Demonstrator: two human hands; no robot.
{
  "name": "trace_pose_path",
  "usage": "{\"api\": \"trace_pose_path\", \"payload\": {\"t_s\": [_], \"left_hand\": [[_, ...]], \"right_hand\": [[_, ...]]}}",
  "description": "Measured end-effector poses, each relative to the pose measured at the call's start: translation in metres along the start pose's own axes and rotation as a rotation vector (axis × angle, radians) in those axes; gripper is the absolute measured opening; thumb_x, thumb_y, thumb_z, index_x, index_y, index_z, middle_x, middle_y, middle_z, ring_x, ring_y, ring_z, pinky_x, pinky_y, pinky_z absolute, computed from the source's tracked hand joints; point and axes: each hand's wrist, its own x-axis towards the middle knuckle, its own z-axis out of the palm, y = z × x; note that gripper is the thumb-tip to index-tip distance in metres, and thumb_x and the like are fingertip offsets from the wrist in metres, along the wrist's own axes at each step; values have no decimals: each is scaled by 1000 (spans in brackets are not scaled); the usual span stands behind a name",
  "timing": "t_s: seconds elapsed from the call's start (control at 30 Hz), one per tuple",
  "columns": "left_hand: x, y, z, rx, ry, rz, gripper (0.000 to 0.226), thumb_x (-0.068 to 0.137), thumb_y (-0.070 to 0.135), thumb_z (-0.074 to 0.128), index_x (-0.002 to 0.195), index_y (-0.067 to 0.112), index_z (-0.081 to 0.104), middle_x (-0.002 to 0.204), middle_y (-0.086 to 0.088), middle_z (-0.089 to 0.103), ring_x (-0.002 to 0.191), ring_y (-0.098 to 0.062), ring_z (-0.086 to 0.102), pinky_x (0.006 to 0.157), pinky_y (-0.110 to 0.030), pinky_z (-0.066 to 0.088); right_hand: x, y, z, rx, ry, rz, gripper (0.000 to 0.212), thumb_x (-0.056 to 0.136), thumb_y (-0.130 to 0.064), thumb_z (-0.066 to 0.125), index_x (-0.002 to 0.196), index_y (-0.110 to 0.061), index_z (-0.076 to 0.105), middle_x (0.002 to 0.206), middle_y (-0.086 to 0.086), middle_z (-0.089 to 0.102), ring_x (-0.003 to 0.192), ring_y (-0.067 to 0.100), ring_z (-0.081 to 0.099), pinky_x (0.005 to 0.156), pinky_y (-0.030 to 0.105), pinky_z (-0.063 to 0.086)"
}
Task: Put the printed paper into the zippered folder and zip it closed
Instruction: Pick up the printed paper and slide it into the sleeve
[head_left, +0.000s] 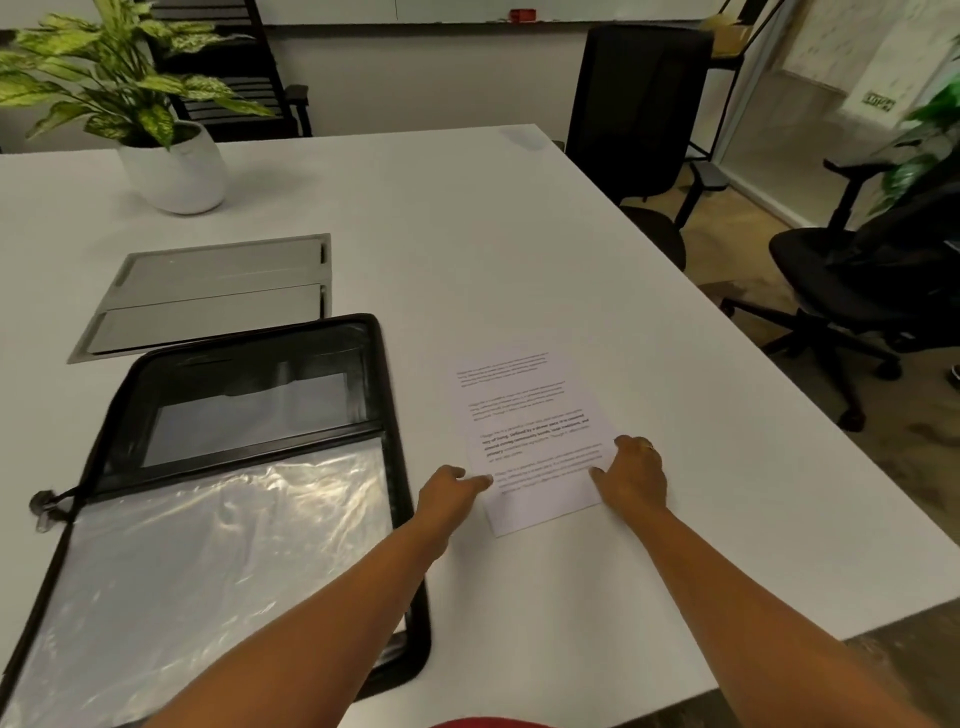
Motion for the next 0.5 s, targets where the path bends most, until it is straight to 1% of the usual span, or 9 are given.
{"api": "trace_pose_path", "payload": {"t_s": [0.03, 0.1, 0.17, 0.27, 0.33, 0.4, 0.47, 0.5], "left_hand": [[3, 5, 4, -53, 8, -32, 55, 91, 27, 56, 137, 4, 35, 142, -13, 41, 128, -29, 42, 99, -33, 37], [10, 16, 12, -170, 10, -92, 55, 91, 25, 57, 137, 1, 36, 142, -13, 43, 128, -30, 41, 99, -32, 36], [16, 23, 19, -269, 4, -148, 58, 90, 25, 58, 139, 3, 34, 143, -13, 42, 130, -32, 39, 104, -35, 34], [24, 28, 26, -332, 28, -183, 58, 88, 24, 60, 137, 3, 36, 139, -14, 46, 127, -33, 43, 105, -38, 35], [29, 29, 26, -347, 47, -190, 58, 88, 24, 61, 136, 4, 37, 137, -15, 48, 125, -33, 46, 107, -41, 37], [32, 28, 24, -353, 54, -201, 57, 88, 25, 60, 136, 5, 37, 135, -15, 50, 123, -34, 47, 107, -43, 37], [36, 26, 21, -351, 67, -209, 56, 88, 26, 60, 135, 5, 38, 133, -15, 51, 121, -33, 48, 103, -41, 40], [37, 24, 20, -352, 70, -211, 55, 88, 26, 59, 135, 5, 38, 133, -15, 52, 118, -32, 49, 98, -38, 41]], "right_hand": [[4, 3, -1, -22, -19, 30, 63, 88, -29, 58, 140, -7, 29, 147, 16, 31, 137, 30, 28, 112, 45, 29], [9, 7, -3, -61, -55, 52, 64, 90, -32, 55, 141, -7, 25, 144, 16, 35, 135, 31, 32, 111, 45, 29], [12, 6, -3, -114, -55, 21, 59, 91, -31, 53, 138, -5, 28, 139, 17, 40, 130, 31, 37, 107, 43, 33], [18, 3, -5, -132, -49, 20, 53, 91, -31, 54, 132, -3, 36, 134, 16, 43, 126, 31, 41, 103, 40, 37], [23, 1, -6, -104, -73, 88, 54, 90, -33, 55, 131, -3, 37, 135, 16, 42, 126, 32, 41, 102, 41, 38], [28, 2, -7, -16, -96, 155, 50, 91, -29, 53, 132, -4, 37, 135, 17, 43, 125, 33, 44, 101, 40, 39], [33, 4, -8, 72, -112, 161, 41, 93, -18, 48, 130, -2, 39, 133, 18, 48, 121, 34, 49, 97, 35, 42], [35, 6, -8, 101, -126, 149, 38, 94, -16, 46, 128, -1, 40, 131, 18, 50, 119, 33, 51, 95, 34, 42]]}}
